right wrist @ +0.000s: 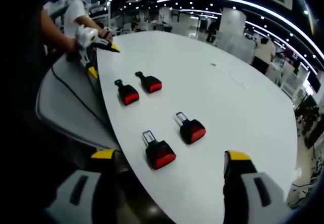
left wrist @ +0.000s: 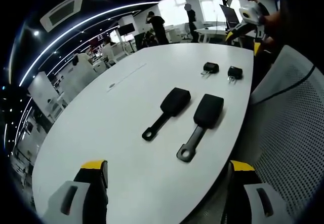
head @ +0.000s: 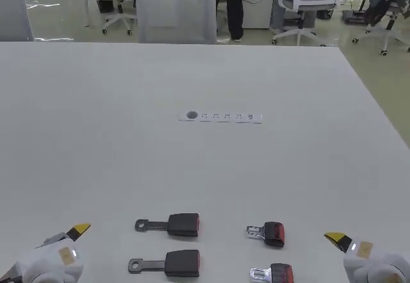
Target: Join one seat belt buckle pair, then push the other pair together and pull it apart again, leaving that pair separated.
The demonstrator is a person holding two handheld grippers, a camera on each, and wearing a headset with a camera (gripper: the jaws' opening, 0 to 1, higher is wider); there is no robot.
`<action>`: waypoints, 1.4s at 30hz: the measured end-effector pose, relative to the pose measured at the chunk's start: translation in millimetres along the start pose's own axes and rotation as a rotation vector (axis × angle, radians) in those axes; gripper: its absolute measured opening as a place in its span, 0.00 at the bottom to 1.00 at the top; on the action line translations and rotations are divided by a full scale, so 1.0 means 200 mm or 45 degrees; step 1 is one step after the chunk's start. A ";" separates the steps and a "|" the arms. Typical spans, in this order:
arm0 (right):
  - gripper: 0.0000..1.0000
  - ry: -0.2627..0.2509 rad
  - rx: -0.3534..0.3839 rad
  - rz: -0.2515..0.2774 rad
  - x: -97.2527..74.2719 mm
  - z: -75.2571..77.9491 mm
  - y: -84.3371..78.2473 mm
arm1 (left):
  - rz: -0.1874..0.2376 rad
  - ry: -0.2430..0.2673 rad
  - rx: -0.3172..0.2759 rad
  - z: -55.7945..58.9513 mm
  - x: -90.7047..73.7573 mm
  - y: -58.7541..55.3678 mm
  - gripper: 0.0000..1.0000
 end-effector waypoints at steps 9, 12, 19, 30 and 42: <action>0.85 0.011 0.004 -0.011 0.02 0.00 0.02 | 0.004 0.000 -0.001 0.00 0.00 0.00 1.00; 0.84 0.016 0.002 -0.017 0.02 0.00 0.03 | 0.008 -0.001 0.001 0.00 0.00 0.00 1.00; 0.77 0.021 -0.042 -0.017 0.02 0.01 0.05 | 0.024 -0.009 -0.001 -0.01 0.00 0.00 1.00; 0.78 0.048 -0.082 -0.064 0.02 0.03 0.06 | -0.012 -0.092 -0.007 -0.01 -0.01 0.01 1.00; 0.79 0.083 -0.128 -0.129 0.04 0.04 0.05 | -0.010 -0.144 -0.002 -0.02 0.06 0.13 0.99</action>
Point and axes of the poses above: the centre of the closed fingertips' face, and the gripper's own axes: x roughly forward along the fingers, z roughly to its right, y roughly out of its top, the point moved 8 cm from there along -x, roughly backward along the fingers, and after that the axes turned 13 degrees about y, right-handed, at the moved point
